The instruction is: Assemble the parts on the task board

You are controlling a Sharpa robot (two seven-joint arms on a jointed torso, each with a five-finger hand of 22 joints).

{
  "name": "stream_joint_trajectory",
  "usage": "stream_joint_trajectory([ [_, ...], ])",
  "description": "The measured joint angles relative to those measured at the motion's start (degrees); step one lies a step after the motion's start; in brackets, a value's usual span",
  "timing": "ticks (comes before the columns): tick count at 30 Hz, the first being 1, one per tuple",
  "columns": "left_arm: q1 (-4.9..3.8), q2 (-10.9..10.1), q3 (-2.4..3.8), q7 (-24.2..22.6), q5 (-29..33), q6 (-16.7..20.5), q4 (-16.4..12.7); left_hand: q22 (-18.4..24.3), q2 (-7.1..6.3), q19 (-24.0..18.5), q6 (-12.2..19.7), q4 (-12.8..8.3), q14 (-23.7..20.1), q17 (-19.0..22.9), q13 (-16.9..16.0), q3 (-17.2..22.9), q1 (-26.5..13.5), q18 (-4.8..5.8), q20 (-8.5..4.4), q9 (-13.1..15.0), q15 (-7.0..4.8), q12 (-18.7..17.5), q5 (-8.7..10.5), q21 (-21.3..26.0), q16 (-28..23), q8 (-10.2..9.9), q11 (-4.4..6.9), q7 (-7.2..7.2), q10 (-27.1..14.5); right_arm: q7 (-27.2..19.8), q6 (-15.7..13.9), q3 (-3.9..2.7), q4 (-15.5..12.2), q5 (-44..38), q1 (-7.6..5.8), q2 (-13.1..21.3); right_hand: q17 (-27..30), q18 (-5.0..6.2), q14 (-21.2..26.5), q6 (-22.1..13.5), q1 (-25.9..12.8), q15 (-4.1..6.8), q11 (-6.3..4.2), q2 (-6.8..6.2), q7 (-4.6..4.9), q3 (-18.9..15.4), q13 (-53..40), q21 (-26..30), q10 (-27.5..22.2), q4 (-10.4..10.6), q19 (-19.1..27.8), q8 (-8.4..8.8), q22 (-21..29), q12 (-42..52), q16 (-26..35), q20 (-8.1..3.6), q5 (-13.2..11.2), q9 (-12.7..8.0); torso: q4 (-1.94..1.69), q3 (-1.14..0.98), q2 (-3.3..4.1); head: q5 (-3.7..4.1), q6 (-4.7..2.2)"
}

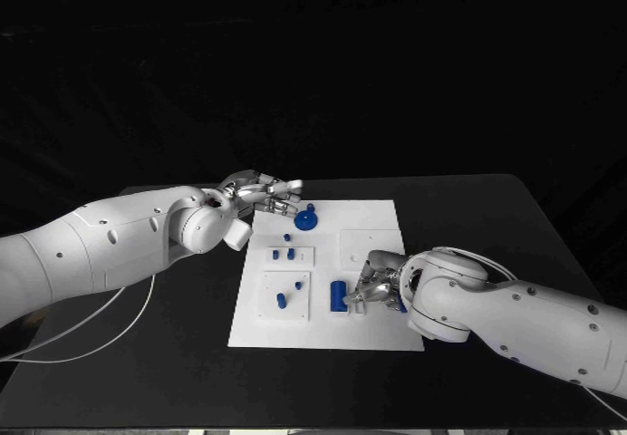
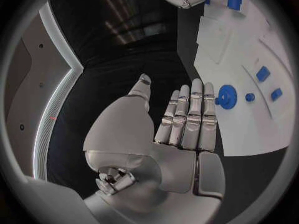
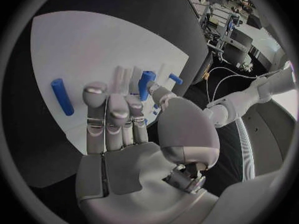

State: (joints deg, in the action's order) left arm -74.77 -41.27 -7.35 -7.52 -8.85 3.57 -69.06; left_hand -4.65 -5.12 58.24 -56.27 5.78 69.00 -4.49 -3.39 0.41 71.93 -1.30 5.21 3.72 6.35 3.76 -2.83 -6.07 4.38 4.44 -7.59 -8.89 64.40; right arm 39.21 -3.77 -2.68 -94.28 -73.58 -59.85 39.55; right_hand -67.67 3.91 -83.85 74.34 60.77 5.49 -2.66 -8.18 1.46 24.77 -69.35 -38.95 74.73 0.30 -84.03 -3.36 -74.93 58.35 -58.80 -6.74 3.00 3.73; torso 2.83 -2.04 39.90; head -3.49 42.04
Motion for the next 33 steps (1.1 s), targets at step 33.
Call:
stream_joint_trajectory([
  [33,0.02,-1.04,-0.01,-3.56,0.16,1.51,-0.5,-0.16,1.89,0.22,0.0,-2.14,0.31,-0.2,0.0,-1.53,-0.53,0.0,-0.22,0.0,-0.31,0.0,0.0,0.0,0.0,0.0,0.21,0.0,0.21,-5.69,-3.8,-3.66,-0.29,5.7,-0.64,11.88,1.75,0.0,0.0,-3.46,3.21,-0.4,0.73,-1.17,1.19,-2.38,1.04,0.23,0.73,1.27,0.0,0.0,0.15,1.04,0.83,0.42,0.45,0.47,1.12,-0.38,-0.49,0.03,-1.51],
])
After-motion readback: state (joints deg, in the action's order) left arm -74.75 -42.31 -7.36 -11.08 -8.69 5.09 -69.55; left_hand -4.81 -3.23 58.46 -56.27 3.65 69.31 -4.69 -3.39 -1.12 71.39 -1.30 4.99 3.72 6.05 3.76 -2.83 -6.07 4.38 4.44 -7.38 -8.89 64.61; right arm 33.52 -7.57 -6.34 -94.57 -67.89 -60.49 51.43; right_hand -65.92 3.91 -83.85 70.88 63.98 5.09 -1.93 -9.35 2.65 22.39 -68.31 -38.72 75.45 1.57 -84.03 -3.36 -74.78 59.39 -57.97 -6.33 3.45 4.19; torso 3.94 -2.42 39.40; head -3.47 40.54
